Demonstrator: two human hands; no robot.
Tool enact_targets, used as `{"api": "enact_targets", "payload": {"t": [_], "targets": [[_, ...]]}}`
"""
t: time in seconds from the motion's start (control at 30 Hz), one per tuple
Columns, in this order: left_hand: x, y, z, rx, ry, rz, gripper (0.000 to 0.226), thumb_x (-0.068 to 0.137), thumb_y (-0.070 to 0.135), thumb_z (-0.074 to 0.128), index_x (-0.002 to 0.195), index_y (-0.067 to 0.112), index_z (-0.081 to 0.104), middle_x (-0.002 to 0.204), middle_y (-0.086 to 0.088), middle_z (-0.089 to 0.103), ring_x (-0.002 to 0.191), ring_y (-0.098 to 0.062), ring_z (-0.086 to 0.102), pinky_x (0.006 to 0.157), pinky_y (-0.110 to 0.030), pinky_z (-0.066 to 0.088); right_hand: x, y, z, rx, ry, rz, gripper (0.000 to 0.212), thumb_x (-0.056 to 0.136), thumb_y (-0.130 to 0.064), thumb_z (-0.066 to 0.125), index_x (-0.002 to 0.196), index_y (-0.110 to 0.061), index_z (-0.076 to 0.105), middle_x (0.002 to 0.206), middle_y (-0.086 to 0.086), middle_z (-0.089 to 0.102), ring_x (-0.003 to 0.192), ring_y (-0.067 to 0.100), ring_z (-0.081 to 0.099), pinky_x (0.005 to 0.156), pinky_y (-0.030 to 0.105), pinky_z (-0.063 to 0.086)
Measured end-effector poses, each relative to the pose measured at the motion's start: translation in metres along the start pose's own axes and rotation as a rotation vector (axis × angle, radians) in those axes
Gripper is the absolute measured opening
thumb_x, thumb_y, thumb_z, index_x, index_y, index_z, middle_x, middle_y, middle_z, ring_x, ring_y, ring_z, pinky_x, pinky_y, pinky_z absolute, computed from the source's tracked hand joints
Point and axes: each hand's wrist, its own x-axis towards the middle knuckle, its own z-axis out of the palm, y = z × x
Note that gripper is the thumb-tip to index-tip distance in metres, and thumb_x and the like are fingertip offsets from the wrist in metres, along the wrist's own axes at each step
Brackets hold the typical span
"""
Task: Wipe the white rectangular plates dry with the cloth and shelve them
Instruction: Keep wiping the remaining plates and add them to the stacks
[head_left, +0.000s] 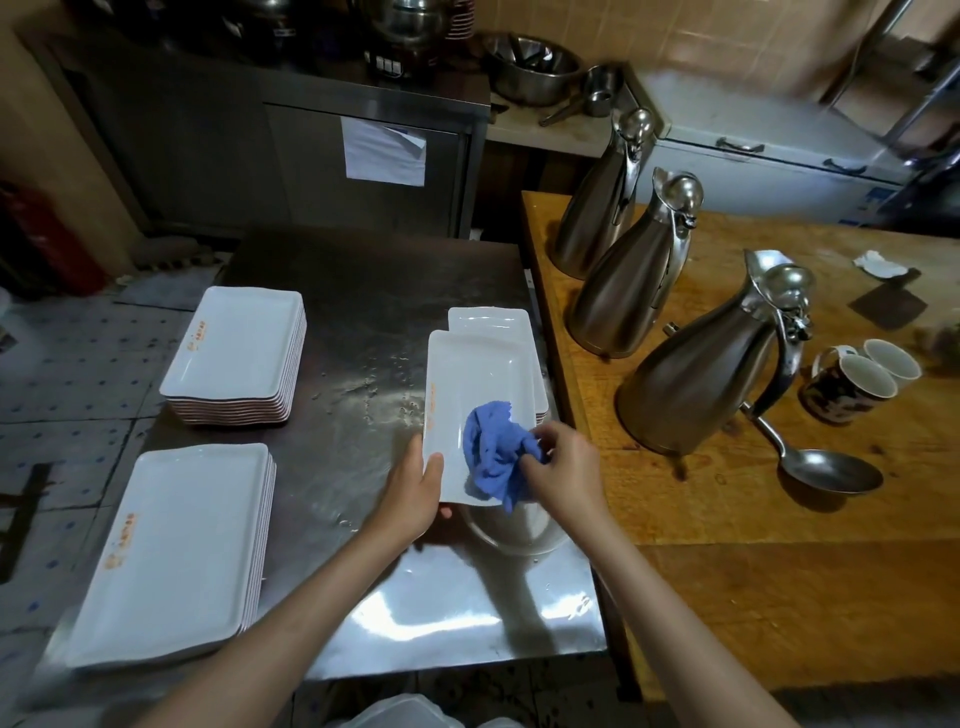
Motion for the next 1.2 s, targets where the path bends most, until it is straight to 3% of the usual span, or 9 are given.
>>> {"api": "enact_targets", "payload": {"t": [0.13,0.33,0.5,0.67,0.83,0.9,1.0,1.1,1.2], "targets": [[-0.002,0.003,-0.004,-0.011,0.006,-0.009,0.029,0.102,0.02,0.033,0.131,0.021,0.038,0.096,0.001,0.061,0.062,-0.021,0.063,0.047,-0.025,0.047,0.009,-0.016,-0.028,0.195,0.151,-0.022,0.016,0.076,-0.008,0.068,0.087,-0.019,0.062,0.074,-0.011,0.059,0.067,0.004,0.057,0.058,0.02,0.048],[-0.004,0.005,-0.005,-0.019,-0.013,-0.01,0.029,0.102,0.022,0.032,0.13,0.02,0.038,0.1,0.002,0.06,0.067,-0.021,0.064,0.05,-0.026,0.05,0.016,-0.028,-0.034,0.092,0.288,-0.103,0.022,0.072,-0.012,0.07,0.084,-0.026,0.058,0.074,-0.009,0.057,0.077,0.017,0.057,0.064,0.031,0.052],[-0.004,0.01,-0.007,-0.019,0.02,0.007,0.024,0.101,0.02,0.034,0.123,0.025,0.041,0.103,-0.005,0.061,0.06,-0.019,0.06,0.05,-0.026,0.045,0.009,-0.033,-0.02,0.111,-0.1,-0.056,0.025,0.072,-0.011,0.073,0.094,-0.021,0.066,0.075,-0.005,0.06,0.066,0.008,0.057,0.059,0.02,0.047],[-0.007,0.016,-0.009,-0.054,0.006,0.017,0.032,0.102,0.017,0.034,0.134,0.02,0.038,0.112,-0.003,0.057,0.062,-0.018,0.061,0.043,-0.02,0.044,0.0,-0.025,-0.005,0.289,-0.358,0.037,0.057,0.076,-0.003,0.074,0.126,-0.02,0.052,0.108,-0.002,0.056,0.095,0.006,0.056,0.072,0.015,0.048],[-0.012,0.017,-0.013,-0.084,-0.019,0.013,0.031,0.102,0.015,0.033,0.131,0.021,0.039,0.109,-0.005,0.059,0.057,-0.018,0.058,0.041,-0.019,0.044,0.002,-0.019,0.004,0.22,-0.01,-0.005,0.033,0.071,-0.003,0.076,0.091,-0.012,0.052,0.089,-0.001,0.057,0.078,0.004,0.053,0.06,0.006,0.043],[-0.014,0.017,-0.013,-0.081,-0.028,0.008,0.03,0.102,0.015,0.032,0.131,0.02,0.04,0.105,-0.006,0.06,0.056,-0.017,0.057,0.041,-0.019,0.043,0.006,-0.018,0.007,0.037,0.18,-0.046,0.029,0.071,-0.013,0.078,0.079,-0.011,0.05,0.084,0.002,0.052,0.071,0.009,0.046,0.057,0.011,0.037],[-0.014,0.016,-0.012,-0.068,-0.033,0.006,0.031,0.102,0.016,0.033,0.132,0.02,0.039,0.106,-0.006,0.06,0.056,-0.018,0.058,0.042,-0.021,0.045,0.01,-0.017,0.01,-0.031,0.243,0.016,0.024,0.08,-0.025,0.072,0.072,-0.014,0.053,0.082,0.004,0.054,0.071,0.015,0.05,0.056,0.019,0.032],[-0.014,0.015,-0.01,-0.063,-0.028,0.001,0.032,0.102,0.019,0.033,0.134,0.022,0.038,0.108,-0.003,0.06,0.064,-0.023,0.063,0.049,-0.029,0.053,0.002,-0.016,0.02,-0.01,0.184,-0.018,0.018,0.081,-0.031,0.071,0.085,-0.015,0.065,0.089,0.0,0.061,0.074,0.009,0.054,0.061,0.013,0.036],[-0.014,0.014,-0.011,-0.061,-0.037,-0.007,0.032,0.102,0.019,0.033,0.133,0.023,0.038,0.108,-0.002,0.06,0.062,-0.024,0.064,0.047,-0.028,0.051,-0.008,-0.018,0.027,0.0,0.077,-0.063,0.038,0.078,-0.027,0.074,0.112,-0.014,0.064,0.108,-0.001,0.057,0.093,0.008,0.053,0.081,0.015,0.039]]}}
